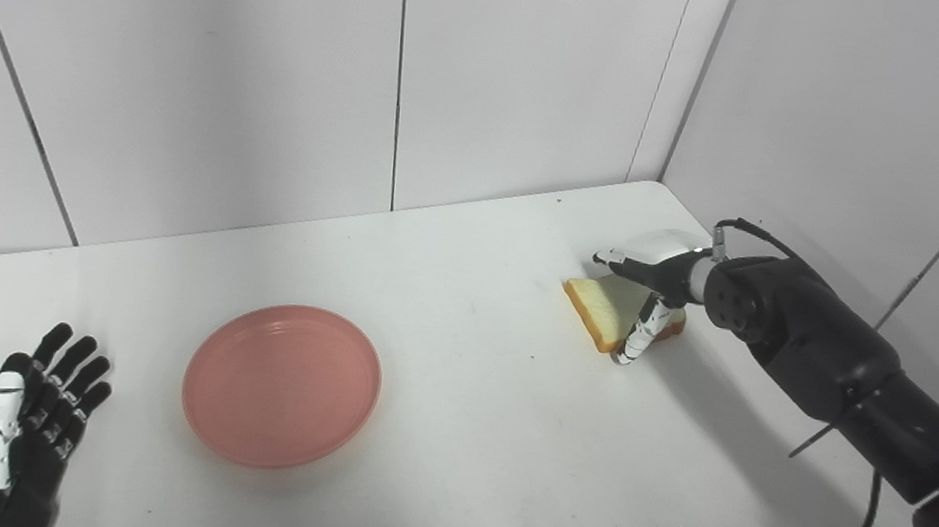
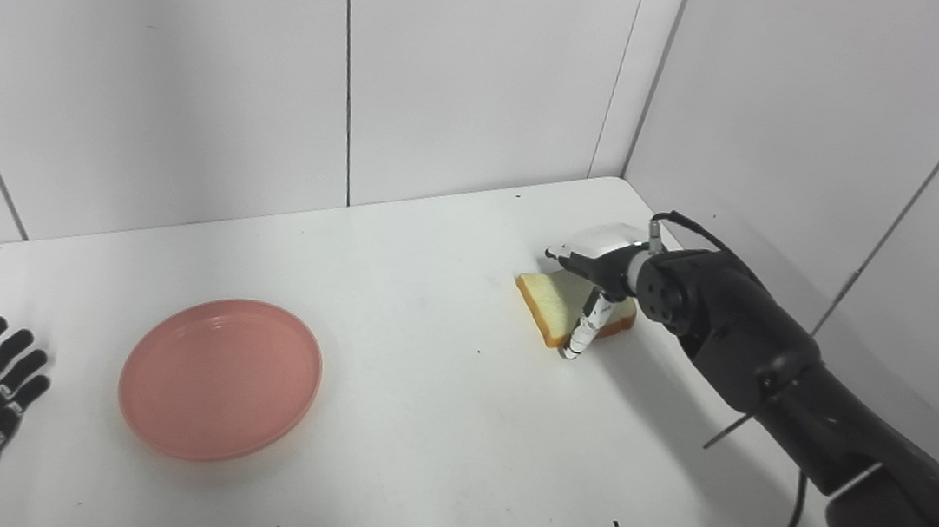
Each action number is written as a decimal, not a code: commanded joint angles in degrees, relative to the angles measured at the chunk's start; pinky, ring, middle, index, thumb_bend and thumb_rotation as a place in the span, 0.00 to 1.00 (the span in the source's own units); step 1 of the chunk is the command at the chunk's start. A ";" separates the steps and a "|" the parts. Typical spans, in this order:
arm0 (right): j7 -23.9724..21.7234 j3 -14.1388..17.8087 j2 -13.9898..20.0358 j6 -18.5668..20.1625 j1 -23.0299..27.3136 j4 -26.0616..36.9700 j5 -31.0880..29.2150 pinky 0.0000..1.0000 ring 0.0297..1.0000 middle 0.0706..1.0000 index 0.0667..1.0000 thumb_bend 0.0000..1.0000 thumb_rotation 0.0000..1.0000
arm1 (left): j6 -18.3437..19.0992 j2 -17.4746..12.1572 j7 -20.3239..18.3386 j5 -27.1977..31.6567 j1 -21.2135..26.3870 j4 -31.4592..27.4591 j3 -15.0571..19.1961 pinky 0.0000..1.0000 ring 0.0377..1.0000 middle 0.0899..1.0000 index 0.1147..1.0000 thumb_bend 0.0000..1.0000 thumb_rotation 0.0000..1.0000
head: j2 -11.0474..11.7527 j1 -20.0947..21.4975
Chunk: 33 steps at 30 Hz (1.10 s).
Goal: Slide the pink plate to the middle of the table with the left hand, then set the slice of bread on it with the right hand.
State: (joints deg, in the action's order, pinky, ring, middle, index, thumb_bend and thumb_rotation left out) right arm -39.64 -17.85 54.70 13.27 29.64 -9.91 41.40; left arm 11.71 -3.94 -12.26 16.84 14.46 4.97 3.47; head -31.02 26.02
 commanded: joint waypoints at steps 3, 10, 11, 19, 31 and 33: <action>-0.75 0.21 0.77 -0.16 3.58 -0.55 1.13 0.98 1.00 1.00 1.00 1.00 0.36 | -0.92 -0.85 -1.26 1.00 0.79 -1.74 0.25 0.96 0.93 0.94 0.93 0.42 1.00 | -0.30 -0.02; -0.94 -1.29 0.13 -1.07 4.61 -2.54 2.54 0.99 1.00 1.00 1.00 1.00 0.34 | -1.33 -1.14 -1.54 1.16 0.67 -1.85 0.26 0.96 0.93 0.94 0.93 0.44 1.00 | -0.52 -0.07; -0.91 -1.30 -0.08 -0.96 4.81 -3.22 2.40 0.99 1.00 1.00 1.00 1.00 0.34 | -1.44 -1.22 -1.70 1.24 0.65 -1.79 0.23 0.96 0.93 0.94 0.93 0.44 1.00 | -0.55 -0.07; 3.26 -0.98 -1.69 -2.93 6.25 -9.48 1.16 0.73 0.85 0.89 0.90 0.95 0.18 | -1.15 -1.21 -1.90 1.54 0.39 -2.15 0.57 0.96 0.93 0.94 0.93 0.45 1.00 | -0.96 -0.37; 13.02 0.77 -3.98 -7.85 5.82 -13.24 -2.05 0.50 0.42 0.49 0.47 0.52 0.00 | -0.26 -0.60 -1.03 1.03 0.27 -3.39 0.44 0.95 0.93 0.93 0.92 0.46 1.00 | -1.13 -0.64; 13.61 0.68 -3.99 -7.91 5.95 -13.15 -1.80 0.48 0.41 0.49 0.46 0.52 0.00 | -0.23 -0.48 -0.93 1.01 0.37 -3.23 0.46 0.95 0.93 0.93 0.92 0.46 1.00 | -0.99 -0.66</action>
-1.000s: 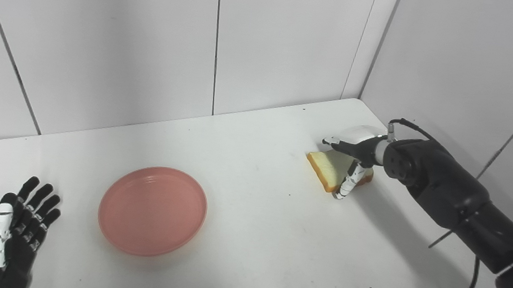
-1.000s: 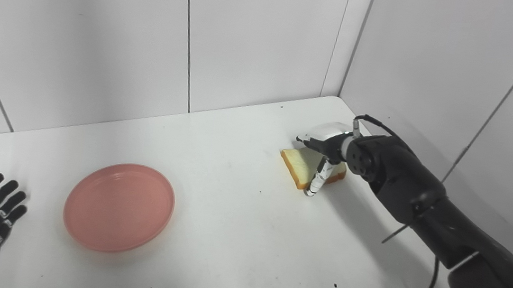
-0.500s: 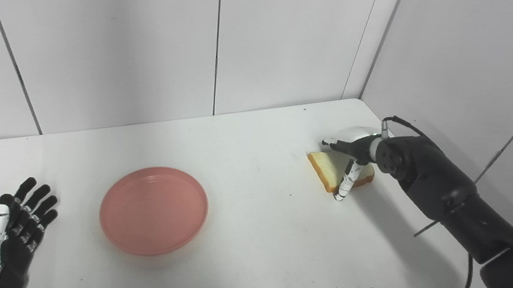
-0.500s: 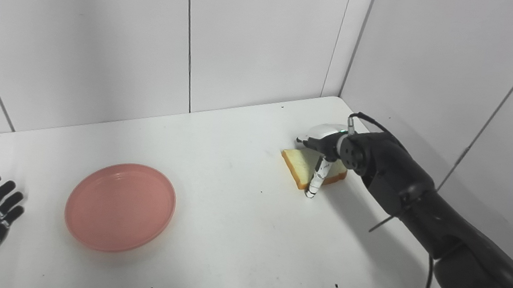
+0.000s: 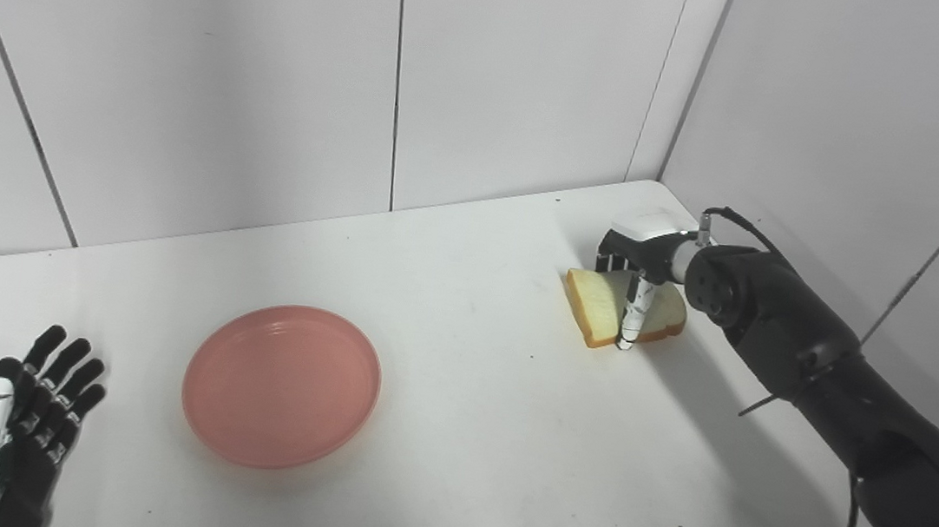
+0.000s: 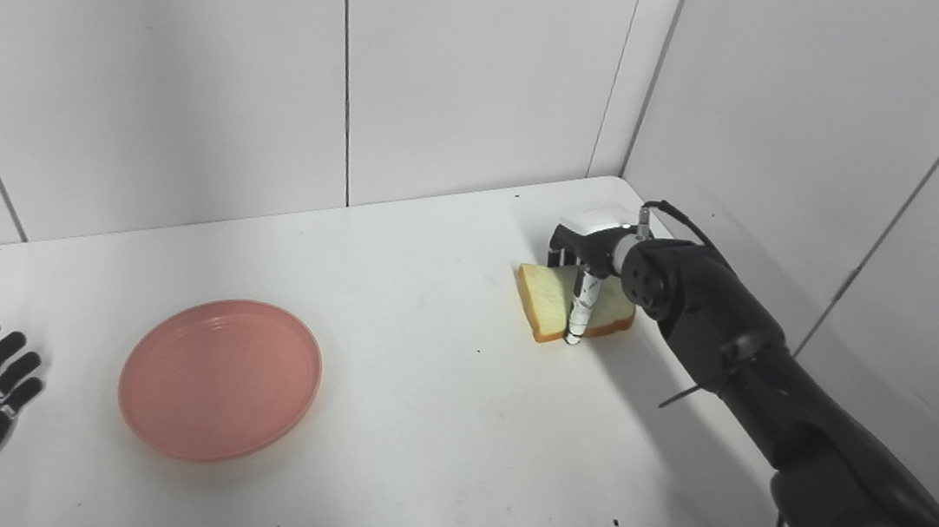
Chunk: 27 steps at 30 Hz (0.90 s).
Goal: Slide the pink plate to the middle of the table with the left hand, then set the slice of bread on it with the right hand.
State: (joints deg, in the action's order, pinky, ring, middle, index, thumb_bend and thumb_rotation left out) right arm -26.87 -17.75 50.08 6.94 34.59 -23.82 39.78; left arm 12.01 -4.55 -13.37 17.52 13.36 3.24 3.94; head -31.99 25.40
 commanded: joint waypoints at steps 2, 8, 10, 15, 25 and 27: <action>1.27 0.73 0.49 -1.04 1.16 0.80 -0.04 0.46 0.41 0.48 0.47 0.52 0.00 | -0.42 0.27 0.36 0.25 1.49 -1.55 -0.01 0.94 0.93 0.93 0.92 0.46 1.00 | 0.05 -0.20; 1.60 1.39 0.50 -1.44 1.65 1.89 -0.69 0.42 0.40 0.47 0.48 0.52 0.00 | -1.32 0.69 0.39 0.22 1.66 -0.84 -0.04 0.94 0.92 0.93 0.91 0.46 1.00 | 0.22 -0.79; 1.98 1.61 0.86 -1.91 1.99 2.57 -0.71 0.45 0.40 0.47 0.47 0.52 0.00 | -1.09 0.82 0.47 -0.07 1.66 -1.23 -0.28 0.94 0.93 0.93 0.92 0.46 1.00 | 0.31 -1.29; 0.14 4.01 1.08 0.40 3.06 6.12 -3.13 0.46 0.40 0.47 0.48 0.52 0.00 | -1.41 1.63 0.73 -0.21 1.67 -1.37 -0.61 0.94 0.93 0.93 0.91 0.46 1.00 | 0.69 -2.31; -4.34 7.64 -0.31 5.02 6.43 18.46 -5.19 0.46 0.40 0.46 0.50 0.51 0.00 | -3.48 3.27 1.44 -1.81 1.55 -1.05 -1.94 0.94 0.93 0.94 0.93 0.45 1.00 | 1.20 -7.04; -5.12 7.47 -1.14 4.76 7.16 20.77 -5.89 0.43 0.39 0.45 0.51 0.51 0.00 | -3.74 3.86 2.01 -2.81 1.50 -1.12 -2.45 0.92 0.93 0.94 0.92 0.46 1.00 | 1.28 -8.65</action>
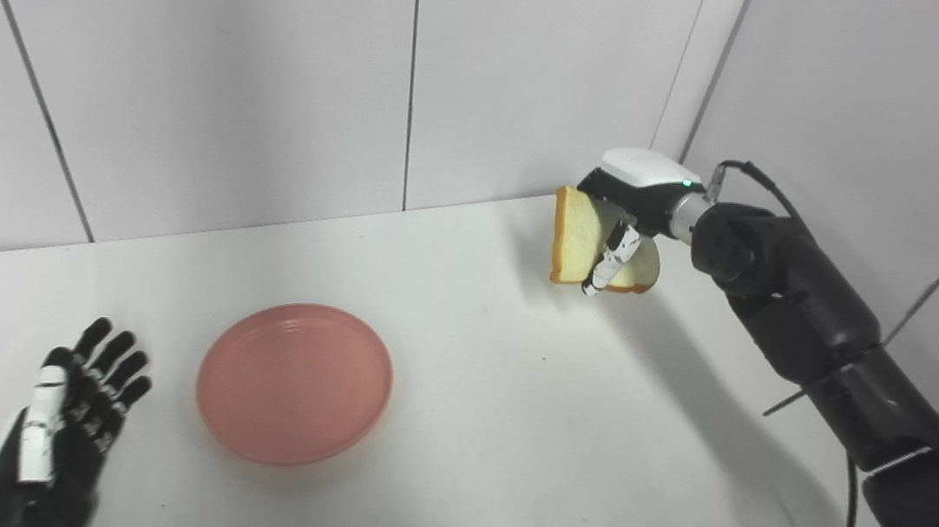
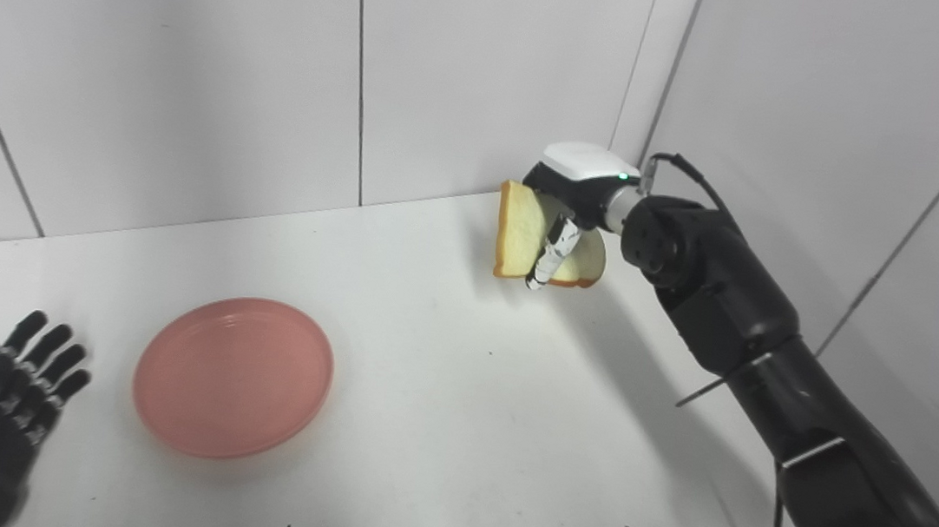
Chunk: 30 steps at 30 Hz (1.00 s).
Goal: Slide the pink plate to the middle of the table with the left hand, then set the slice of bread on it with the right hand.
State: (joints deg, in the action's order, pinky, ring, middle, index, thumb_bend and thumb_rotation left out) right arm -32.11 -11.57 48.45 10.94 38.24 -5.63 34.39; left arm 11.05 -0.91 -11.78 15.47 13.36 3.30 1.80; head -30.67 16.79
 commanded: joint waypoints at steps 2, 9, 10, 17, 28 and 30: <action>-0.42 1.00 -0.73 0.80 4.11 4.38 -0.74 0.41 0.38 0.45 0.51 0.51 0.00 | -2.55 1.00 1.19 -1.71 1.38 -1.66 -0.77 0.92 0.93 0.93 0.92 0.46 1.00 | 0.00 -1.70; -1.80 -0.58 -5.25 -0.52 6.48 8.14 -1.36 0.41 0.38 0.45 0.51 0.51 0.00 | -2.76 3.20 2.92 -4.84 1.28 -1.75 -2.77 0.94 0.93 0.93 0.90 0.46 1.00 | -0.13 -8.52; -2.10 -1.05 -6.00 -0.45 6.95 8.51 -1.24 0.41 0.38 0.45 0.51 0.51 0.00 | -3.07 3.34 2.87 -5.07 1.39 -1.44 -3.01 0.94 0.93 0.93 0.90 0.46 1.00 | -0.18 -9.28; -3.72 -4.74 -12.02 -1.97 10.48 8.91 -1.53 0.42 0.38 0.46 0.50 0.51 0.00 | -3.37 5.53 4.57 -6.47 2.12 -0.04 -3.93 0.95 0.95 0.95 0.93 0.46 1.00 | -0.60 -15.15; -2.85 -9.44 -20.10 -6.17 12.40 5.41 -2.03 0.45 0.39 0.47 0.49 0.51 0.00 | -1.59 8.00 7.56 -7.50 3.49 0.38 -4.30 0.96 0.93 0.93 0.93 0.48 1.00 | -1.42 -19.29; -3.03 -10.49 -21.25 -6.80 12.41 4.43 -1.84 0.43 0.38 0.47 0.50 0.51 0.00 | -1.52 8.33 7.95 -7.74 3.62 0.17 -4.40 0.95 0.93 0.93 0.93 0.47 1.00 | -1.81 -19.95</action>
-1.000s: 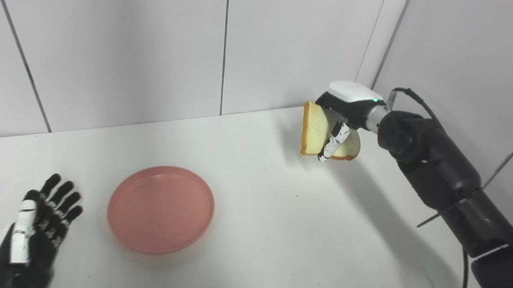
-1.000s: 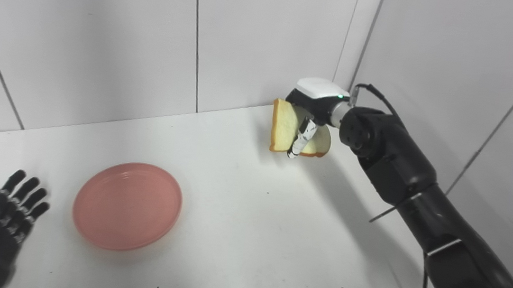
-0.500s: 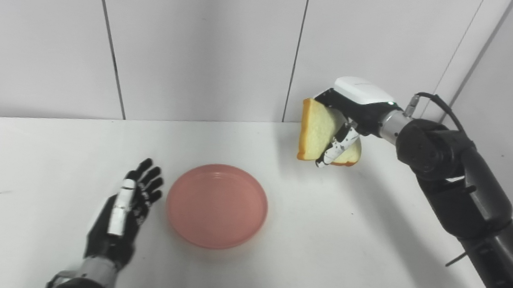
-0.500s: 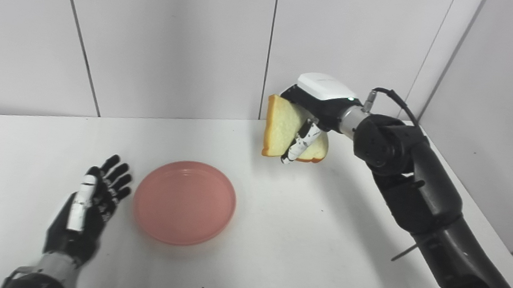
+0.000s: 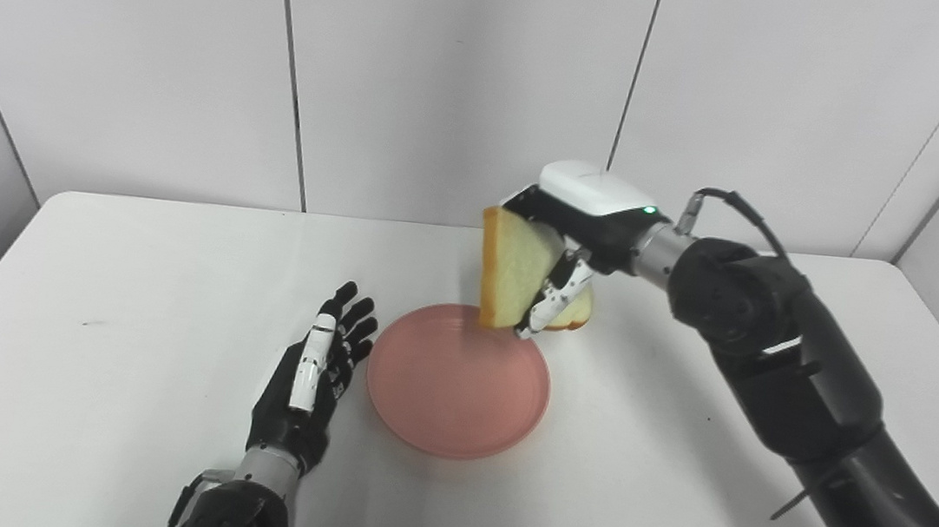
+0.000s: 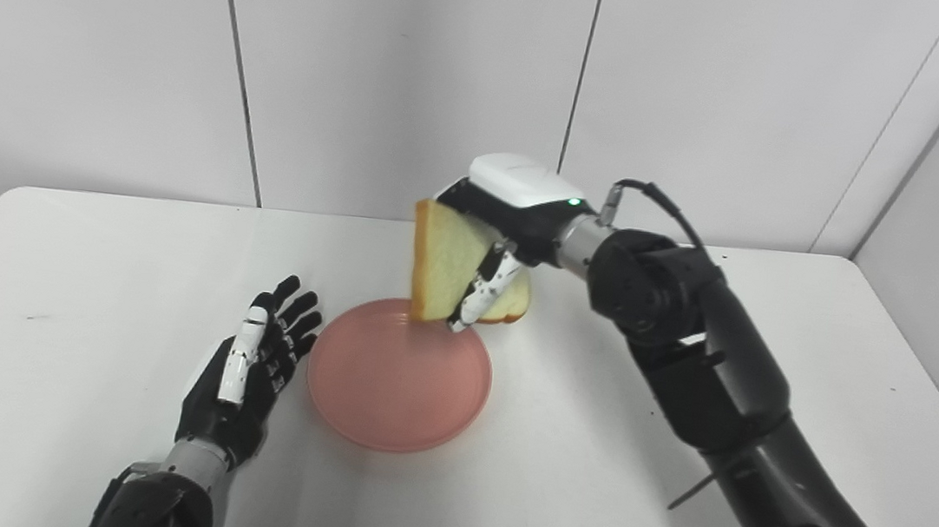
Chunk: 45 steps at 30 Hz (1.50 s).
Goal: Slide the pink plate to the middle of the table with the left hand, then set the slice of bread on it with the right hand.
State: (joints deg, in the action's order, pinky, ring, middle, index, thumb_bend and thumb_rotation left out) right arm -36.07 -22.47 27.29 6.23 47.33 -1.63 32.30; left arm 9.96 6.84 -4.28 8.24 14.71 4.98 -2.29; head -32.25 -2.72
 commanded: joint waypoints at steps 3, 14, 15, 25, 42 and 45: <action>0.62 -0.66 -1.20 -2.29 3.29 -0.53 0.49 0.45 0.39 0.48 0.48 0.51 0.00 | -1.14 1.07 0.81 -0.78 2.35 -1.30 -0.26 0.95 0.93 0.92 0.92 0.46 1.00 | -0.47 -0.81; 0.67 -5.31 -4.90 -6.57 1.97 -5.82 1.24 0.47 0.39 0.45 0.51 0.51 0.00 | 0.23 1.79 1.87 -0.76 2.69 -3.21 -0.40 0.95 0.93 0.93 0.93 0.47 1.00 | -1.48 -0.86; 0.69 -5.44 -4.97 -7.00 1.88 -6.03 1.19 0.43 0.38 0.45 0.52 0.51 0.00 | 0.20 1.86 1.98 -0.73 2.64 -3.60 -0.38 0.95 0.93 0.93 0.93 0.46 1.00 | -1.56 -0.85; 2.39 -6.11 -6.14 -9.61 1.03 -9.21 2.68 0.39 0.37 0.45 0.51 0.51 0.00 | 1.35 2.48 3.33 -0.87 2.52 -6.22 -0.21 0.93 0.91 0.91 0.91 0.44 1.00 | -2.45 -1.04; 1.76 -5.57 -5.70 -9.54 0.75 -12.27 3.10 0.47 0.39 0.48 0.49 0.51 0.00 | 2.66 2.82 3.91 -0.56 2.60 -7.10 -0.15 0.93 0.91 0.90 0.90 0.44 1.00 | -3.05 -1.30; 1.97 -5.75 -5.56 -9.84 0.64 -11.84 3.57 0.52 0.40 0.48 0.50 0.51 0.00 | 2.68 2.83 4.03 -0.76 2.62 -7.24 -0.16 0.92 0.91 0.90 0.90 0.44 1.00 | -3.14 -1.28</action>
State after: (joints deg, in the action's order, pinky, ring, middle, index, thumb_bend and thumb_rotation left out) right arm -35.27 -29.05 21.34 -1.80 46.16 -15.08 36.07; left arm 12.92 9.00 -0.36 7.52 15.17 -0.43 -2.24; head -35.42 -3.96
